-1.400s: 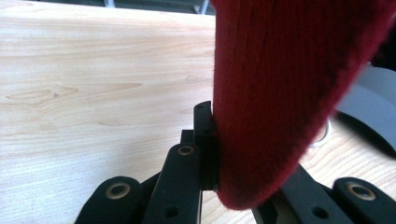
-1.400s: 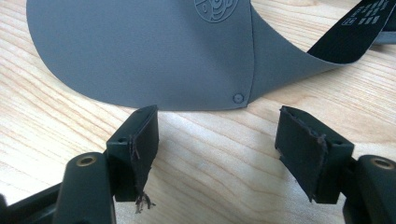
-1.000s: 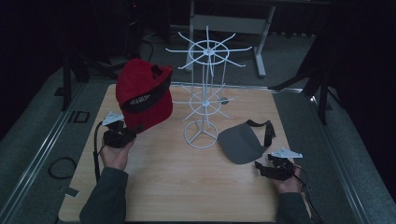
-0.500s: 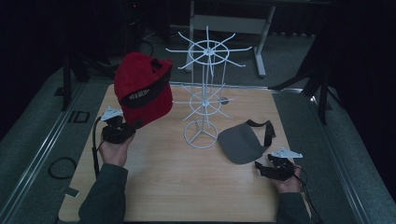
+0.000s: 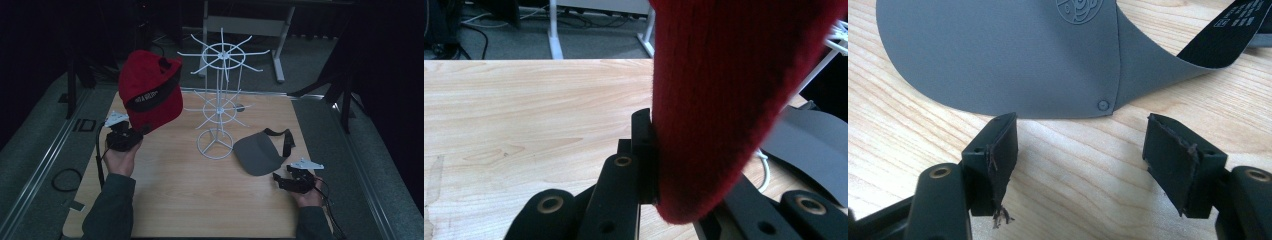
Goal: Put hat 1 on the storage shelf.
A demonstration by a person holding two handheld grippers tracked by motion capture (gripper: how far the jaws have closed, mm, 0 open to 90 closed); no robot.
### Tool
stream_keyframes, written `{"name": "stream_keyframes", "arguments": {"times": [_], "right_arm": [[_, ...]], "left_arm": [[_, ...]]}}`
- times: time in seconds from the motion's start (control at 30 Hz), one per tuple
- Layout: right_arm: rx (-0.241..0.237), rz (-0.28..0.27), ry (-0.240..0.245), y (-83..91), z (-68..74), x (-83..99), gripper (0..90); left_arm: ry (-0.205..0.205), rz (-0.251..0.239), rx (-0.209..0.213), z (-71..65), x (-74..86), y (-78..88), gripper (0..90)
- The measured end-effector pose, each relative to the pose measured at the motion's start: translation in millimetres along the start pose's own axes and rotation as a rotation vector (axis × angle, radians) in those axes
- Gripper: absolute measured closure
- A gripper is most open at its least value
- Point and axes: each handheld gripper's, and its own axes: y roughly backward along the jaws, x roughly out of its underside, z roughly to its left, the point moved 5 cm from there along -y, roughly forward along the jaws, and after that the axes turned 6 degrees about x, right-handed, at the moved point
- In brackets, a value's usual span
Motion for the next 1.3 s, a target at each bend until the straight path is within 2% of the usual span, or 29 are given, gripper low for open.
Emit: {"name": "stream_keyframes", "arguments": {"times": [0.23, 0.7, 1.3], "right_arm": [[0.001, 0.0, 0.0, -0.1, 0.0, 0.0, 30.0], [0.001, -0.001, 0.004, -0.1, -0.3, 0.0, 30.0], [0.0, -0.001, 0.002, -0.1, -0.2, -0.1, 30.0]], "left_arm": [[-0.003, -0.009, -0.013, -1.0, -5.7, 4.6, 85.9], [-0.02, -0.043, -0.006, -8.0, -23.9, 15.0, 85.9], [-0.033, -0.09, 0.035, -19.5, -36.6, 27.4, 85.9]]}}
